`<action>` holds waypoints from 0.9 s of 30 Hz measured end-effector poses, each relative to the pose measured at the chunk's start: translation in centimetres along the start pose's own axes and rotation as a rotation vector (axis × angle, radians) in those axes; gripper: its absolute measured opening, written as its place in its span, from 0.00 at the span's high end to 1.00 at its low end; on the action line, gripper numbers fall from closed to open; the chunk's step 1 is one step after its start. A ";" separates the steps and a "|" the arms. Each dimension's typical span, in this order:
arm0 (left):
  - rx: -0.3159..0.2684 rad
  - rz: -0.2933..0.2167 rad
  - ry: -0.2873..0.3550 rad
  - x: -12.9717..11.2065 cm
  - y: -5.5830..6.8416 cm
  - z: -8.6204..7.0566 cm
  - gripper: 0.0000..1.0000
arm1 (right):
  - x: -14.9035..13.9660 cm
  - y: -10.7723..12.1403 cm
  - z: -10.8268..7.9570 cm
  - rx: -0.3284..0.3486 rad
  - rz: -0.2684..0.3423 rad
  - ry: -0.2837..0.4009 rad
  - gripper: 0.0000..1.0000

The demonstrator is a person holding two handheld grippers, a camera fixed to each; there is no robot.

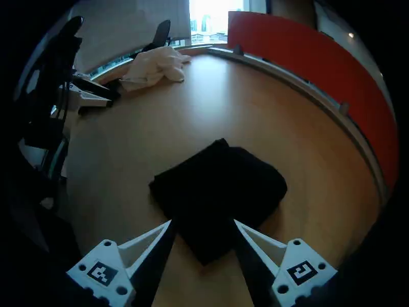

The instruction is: Fold towel

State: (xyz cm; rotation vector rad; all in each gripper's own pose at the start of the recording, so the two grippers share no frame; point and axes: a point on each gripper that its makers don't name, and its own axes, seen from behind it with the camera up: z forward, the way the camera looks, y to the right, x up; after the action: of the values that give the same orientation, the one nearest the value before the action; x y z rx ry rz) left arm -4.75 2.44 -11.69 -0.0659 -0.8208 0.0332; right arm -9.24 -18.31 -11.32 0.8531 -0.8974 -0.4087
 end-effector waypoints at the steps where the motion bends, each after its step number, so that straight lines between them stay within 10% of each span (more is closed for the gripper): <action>1: 0.000 0.001 0.000 0.0 0.0 0.0 0.24 | -0.4 0.1 -0.1 -0.004 0.004 -0.005 0.25; 18: -0.005 0.008 -0.003 -0.2 0.5 0.1 0.24 | -4.4 0.8 -0.3 -0.033 0.047 -0.056 0.27; 27: -0.012 0.004 -0.005 -0.3 0.8 0.1 0.24 | -5.5 0.8 0.1 -0.041 0.051 -0.072 0.43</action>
State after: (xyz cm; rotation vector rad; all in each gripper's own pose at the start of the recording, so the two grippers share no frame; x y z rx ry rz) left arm -5.04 3.24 -11.88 -0.0791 -0.8261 0.0316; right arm -12.50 -14.34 -13.45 0.7810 -0.9721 -0.4142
